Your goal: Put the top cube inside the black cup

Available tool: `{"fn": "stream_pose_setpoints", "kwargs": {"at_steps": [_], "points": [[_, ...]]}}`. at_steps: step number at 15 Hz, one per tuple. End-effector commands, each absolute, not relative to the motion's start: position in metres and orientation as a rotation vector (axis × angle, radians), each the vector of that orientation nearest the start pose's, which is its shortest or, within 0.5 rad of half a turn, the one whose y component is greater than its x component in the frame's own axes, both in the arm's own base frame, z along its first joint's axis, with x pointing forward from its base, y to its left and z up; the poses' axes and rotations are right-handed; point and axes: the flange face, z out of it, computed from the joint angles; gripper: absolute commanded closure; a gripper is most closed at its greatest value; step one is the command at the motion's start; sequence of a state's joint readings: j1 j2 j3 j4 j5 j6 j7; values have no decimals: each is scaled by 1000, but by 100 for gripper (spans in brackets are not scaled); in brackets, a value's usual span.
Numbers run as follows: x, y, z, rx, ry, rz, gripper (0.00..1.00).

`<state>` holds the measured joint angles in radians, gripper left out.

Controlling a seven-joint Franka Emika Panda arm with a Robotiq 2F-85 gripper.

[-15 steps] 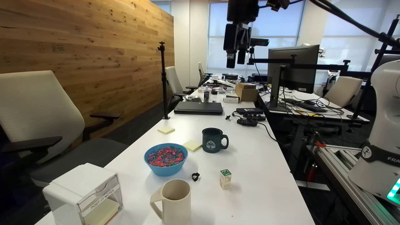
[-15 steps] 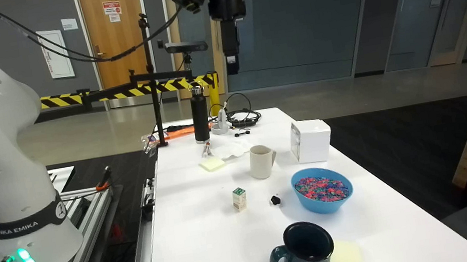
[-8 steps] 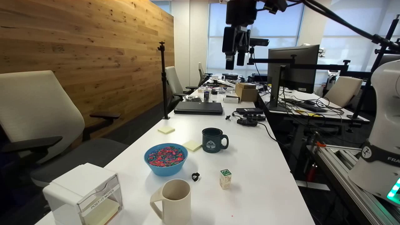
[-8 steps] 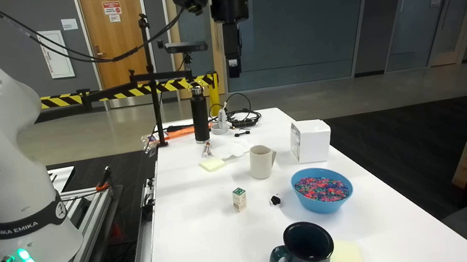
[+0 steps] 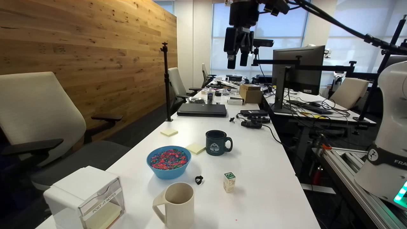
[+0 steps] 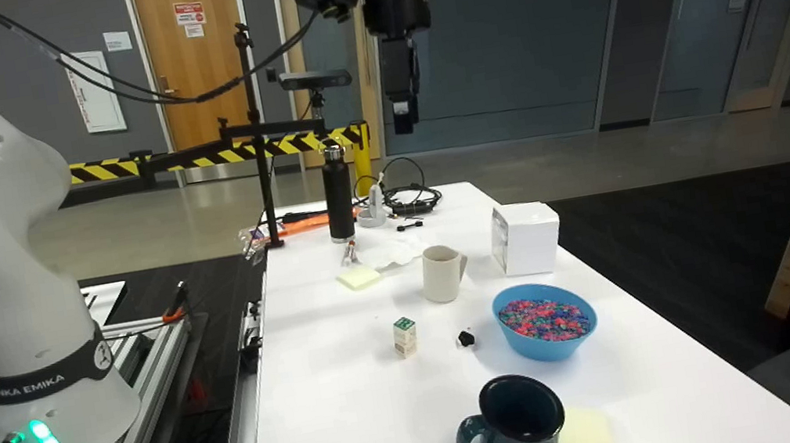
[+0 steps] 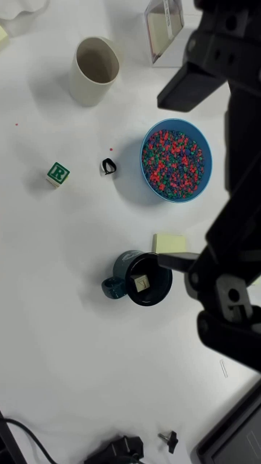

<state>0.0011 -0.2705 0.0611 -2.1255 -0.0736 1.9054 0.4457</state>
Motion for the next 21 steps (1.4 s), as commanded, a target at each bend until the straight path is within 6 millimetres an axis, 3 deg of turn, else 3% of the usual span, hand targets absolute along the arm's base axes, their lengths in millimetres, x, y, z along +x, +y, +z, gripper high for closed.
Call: {"fn": "stream_pose_setpoints", "kwargs": {"at_steps": [1, 8, 14, 18, 21], "points": [[483, 22, 528, -3137, 512, -176, 0], [476, 10, 512, -3095, 310, -170, 0], [471, 18, 504, -3051, 253, -112, 0], [470, 28, 507, -3097, 250, -168, 0], [480, 28, 505, -3097, 248, -136, 0]]}}
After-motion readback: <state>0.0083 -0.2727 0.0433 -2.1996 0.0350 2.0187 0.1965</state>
